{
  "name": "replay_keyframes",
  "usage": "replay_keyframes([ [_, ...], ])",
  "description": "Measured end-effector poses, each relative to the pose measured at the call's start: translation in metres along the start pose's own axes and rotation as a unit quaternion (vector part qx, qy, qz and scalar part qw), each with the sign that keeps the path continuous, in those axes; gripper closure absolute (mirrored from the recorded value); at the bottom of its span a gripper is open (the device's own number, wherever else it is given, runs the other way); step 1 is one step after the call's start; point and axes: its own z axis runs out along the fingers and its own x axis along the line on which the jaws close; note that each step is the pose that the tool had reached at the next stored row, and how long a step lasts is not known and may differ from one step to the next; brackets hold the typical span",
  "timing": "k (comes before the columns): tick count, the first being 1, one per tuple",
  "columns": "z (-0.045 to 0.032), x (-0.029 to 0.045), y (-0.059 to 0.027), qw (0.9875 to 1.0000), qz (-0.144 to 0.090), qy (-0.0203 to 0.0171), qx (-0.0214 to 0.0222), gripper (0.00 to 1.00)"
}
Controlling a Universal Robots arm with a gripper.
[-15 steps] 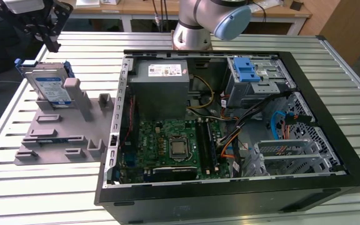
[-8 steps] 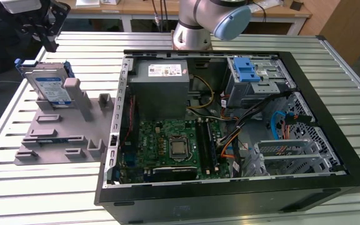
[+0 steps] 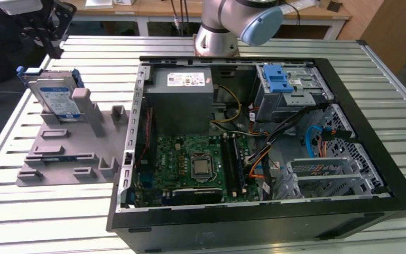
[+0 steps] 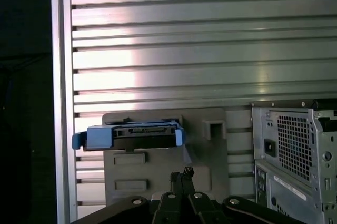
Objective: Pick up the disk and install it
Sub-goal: 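Reach for the disk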
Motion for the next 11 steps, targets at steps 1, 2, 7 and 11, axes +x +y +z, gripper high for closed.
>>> replay_keyframes([
  [1,0.0000,0.0006,0.0001,1.0000,0.000,0.0000,0.0000,0.89],
  [2,0.0000,0.0012,0.0001,1.0000,0.000,0.0000,0.0000,0.89],
  [7,0.0002,0.0041,0.0003,1.0000,0.000,0.0000,0.0000,0.89],
  [11,0.0003,0.0067,0.0005,1.0000,0.000,0.0000,0.0000,0.89],
])
